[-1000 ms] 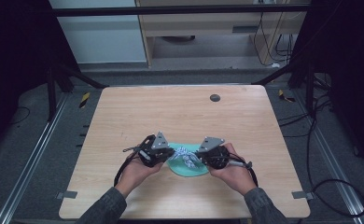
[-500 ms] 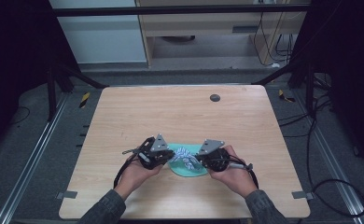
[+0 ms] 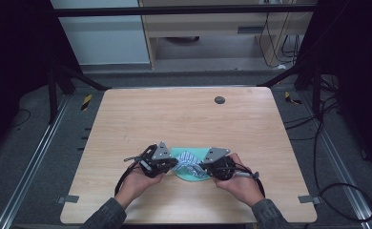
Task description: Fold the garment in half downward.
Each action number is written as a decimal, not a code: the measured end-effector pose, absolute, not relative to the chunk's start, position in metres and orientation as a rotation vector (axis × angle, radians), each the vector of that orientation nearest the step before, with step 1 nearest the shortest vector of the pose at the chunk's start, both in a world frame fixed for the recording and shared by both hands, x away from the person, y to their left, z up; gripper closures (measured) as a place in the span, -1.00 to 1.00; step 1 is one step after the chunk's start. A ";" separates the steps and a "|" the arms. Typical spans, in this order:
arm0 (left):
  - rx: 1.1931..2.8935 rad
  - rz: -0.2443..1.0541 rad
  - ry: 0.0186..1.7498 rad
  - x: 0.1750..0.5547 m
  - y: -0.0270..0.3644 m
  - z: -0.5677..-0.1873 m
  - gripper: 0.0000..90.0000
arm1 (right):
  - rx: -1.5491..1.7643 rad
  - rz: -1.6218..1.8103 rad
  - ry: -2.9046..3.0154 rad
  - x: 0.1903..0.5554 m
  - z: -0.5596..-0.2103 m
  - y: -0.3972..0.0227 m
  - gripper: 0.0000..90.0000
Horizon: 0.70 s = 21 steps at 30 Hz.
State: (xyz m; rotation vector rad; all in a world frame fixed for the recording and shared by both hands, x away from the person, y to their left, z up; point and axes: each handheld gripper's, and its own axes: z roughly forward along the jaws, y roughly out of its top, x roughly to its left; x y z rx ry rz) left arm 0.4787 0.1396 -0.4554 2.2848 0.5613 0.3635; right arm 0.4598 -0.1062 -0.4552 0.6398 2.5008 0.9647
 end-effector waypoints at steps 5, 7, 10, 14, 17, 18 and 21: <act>2.289 0.357 0.545 0.474 0.139 -0.457 0.91 | 0.634 0.961 2.514 0.454 -0.460 -0.107 0.82; 2.299 0.353 0.536 0.472 0.140 -0.459 0.91 | 0.642 0.956 2.526 0.453 -0.462 -0.108 0.79; 2.295 0.345 0.535 0.469 0.141 -0.461 0.91 | 0.652 0.958 2.529 0.449 -0.464 -0.109 0.70; 2.299 0.337 0.529 0.466 0.143 -0.464 0.91 | 0.659 0.949 2.546 0.446 -0.467 -0.110 0.55; 2.296 0.330 0.528 0.464 0.144 -0.466 0.91 | 0.663 0.958 2.555 0.445 -0.468 -0.110 0.58; 2.299 0.331 0.524 0.464 0.144 -0.466 0.91 | 0.662 0.952 2.558 0.444 -0.468 -0.109 0.65; 2.302 0.328 0.518 0.461 0.145 -0.468 0.92 | 0.659 0.956 2.559 0.441 -0.469 -0.109 0.72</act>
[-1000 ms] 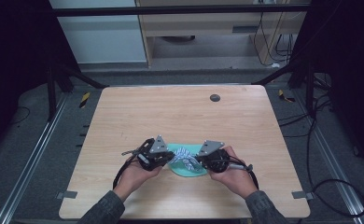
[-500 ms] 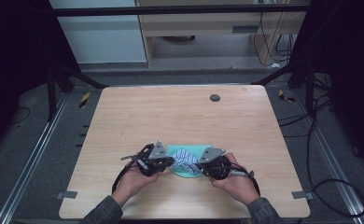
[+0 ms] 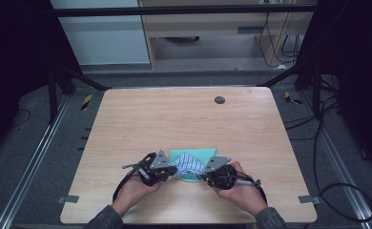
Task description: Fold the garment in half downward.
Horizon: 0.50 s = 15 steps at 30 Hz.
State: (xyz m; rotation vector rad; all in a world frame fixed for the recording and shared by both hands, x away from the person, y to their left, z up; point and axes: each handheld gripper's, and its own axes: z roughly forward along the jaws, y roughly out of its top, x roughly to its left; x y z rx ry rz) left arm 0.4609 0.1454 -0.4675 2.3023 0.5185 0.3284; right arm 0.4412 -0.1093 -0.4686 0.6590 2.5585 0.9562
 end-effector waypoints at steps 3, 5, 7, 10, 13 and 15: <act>2.300 0.322 0.514 0.458 0.146 -0.469 0.92 | 0.649 0.960 2.564 0.437 -0.470 -0.110 0.81; 2.306 0.319 0.504 0.456 0.147 -0.470 0.93 | 0.637 0.955 2.566 0.435 -0.472 -0.111 0.86; 2.314 0.316 0.495 0.454 0.147 -0.472 0.93 | 0.632 0.958 2.569 0.432 -0.473 -0.112 0.90; 2.321 0.316 0.486 0.450 0.147 -0.475 0.93 | 0.611 0.946 2.578 0.429 -0.476 -0.112 0.92; 2.341 0.310 0.469 0.447 0.147 -0.477 0.93 | 0.600 0.941 2.595 0.427 -0.478 -0.112 0.93; 2.345 0.310 0.466 0.445 0.146 -0.479 0.94 | 0.596 0.935 2.611 0.425 -0.480 -0.112 0.94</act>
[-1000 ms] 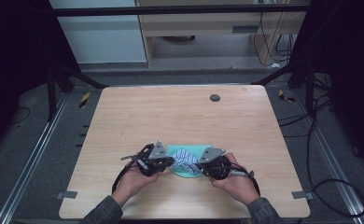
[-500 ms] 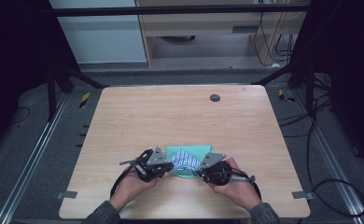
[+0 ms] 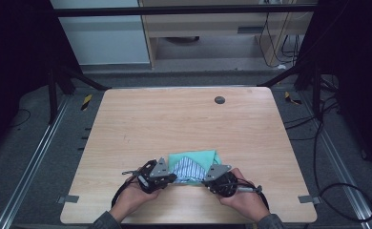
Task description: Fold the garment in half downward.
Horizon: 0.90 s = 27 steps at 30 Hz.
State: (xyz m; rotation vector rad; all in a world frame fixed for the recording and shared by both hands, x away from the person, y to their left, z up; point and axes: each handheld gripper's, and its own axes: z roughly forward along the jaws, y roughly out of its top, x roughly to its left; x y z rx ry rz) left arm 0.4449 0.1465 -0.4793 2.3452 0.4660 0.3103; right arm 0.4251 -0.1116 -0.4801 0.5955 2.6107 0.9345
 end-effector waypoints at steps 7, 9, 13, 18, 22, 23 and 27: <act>2.371 0.304 0.446 0.441 0.148 -0.483 0.94 | 0.564 0.900 2.644 0.422 -0.483 -0.108 0.94; 2.377 0.306 0.438 0.440 0.148 -0.483 0.95 | 0.549 0.880 2.648 0.422 -0.483 -0.107 0.94; 2.388 0.299 0.438 0.439 0.148 -0.484 0.95 | 0.542 0.856 2.655 0.422 -0.483 -0.106 0.94; 2.369 0.279 0.466 0.438 0.150 -0.485 0.94 | 0.548 0.854 2.651 0.422 -0.482 -0.105 0.93; 2.345 0.255 0.486 0.436 0.153 -0.483 0.91 | 0.563 0.899 2.633 0.421 -0.480 -0.109 0.86; 2.327 0.244 0.503 0.435 0.154 -0.482 0.88 | 0.564 0.912 2.632 0.420 -0.479 -0.111 0.82; 2.279 0.228 0.541 0.432 0.160 -0.479 0.66 | 0.607 0.948 2.623 0.418 -0.480 -0.119 0.55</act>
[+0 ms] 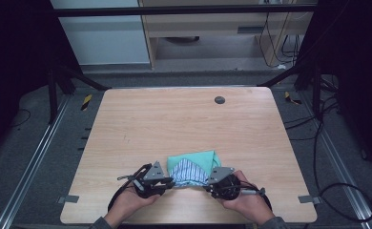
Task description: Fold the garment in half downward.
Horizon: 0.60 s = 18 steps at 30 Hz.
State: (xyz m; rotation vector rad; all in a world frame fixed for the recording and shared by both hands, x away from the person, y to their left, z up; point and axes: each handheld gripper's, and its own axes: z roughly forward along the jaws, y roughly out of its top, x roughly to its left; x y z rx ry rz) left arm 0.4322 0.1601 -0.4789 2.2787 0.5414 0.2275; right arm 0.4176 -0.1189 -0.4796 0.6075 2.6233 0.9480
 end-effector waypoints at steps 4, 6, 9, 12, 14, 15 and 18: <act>2.244 0.244 0.578 0.427 0.167 -0.474 0.28 | 0.652 0.967 2.611 0.413 -0.478 -0.128 0.23; 2.224 0.251 0.611 0.427 0.171 -0.471 0.03 | 0.682 0.983 2.589 0.412 -0.476 -0.134 0.06; 2.210 0.281 0.652 0.431 0.179 -0.465 -0.29 | 0.735 0.999 2.533 0.412 -0.472 -0.145 -0.21; 2.191 0.316 0.706 0.437 0.187 -0.462 -0.55 | 0.812 0.992 2.474 0.416 -0.471 -0.159 -0.45; 2.187 0.341 0.745 0.442 0.193 -0.461 -0.63 | 0.857 0.987 2.438 0.419 -0.470 -0.166 -0.52; 2.187 0.350 0.758 0.445 0.195 -0.462 -0.68 | 0.897 0.991 2.419 0.423 -0.471 -0.171 -0.56; 2.183 0.361 0.799 0.453 0.203 -0.463 -0.74 | 0.970 0.979 2.373 0.432 -0.472 -0.181 -0.66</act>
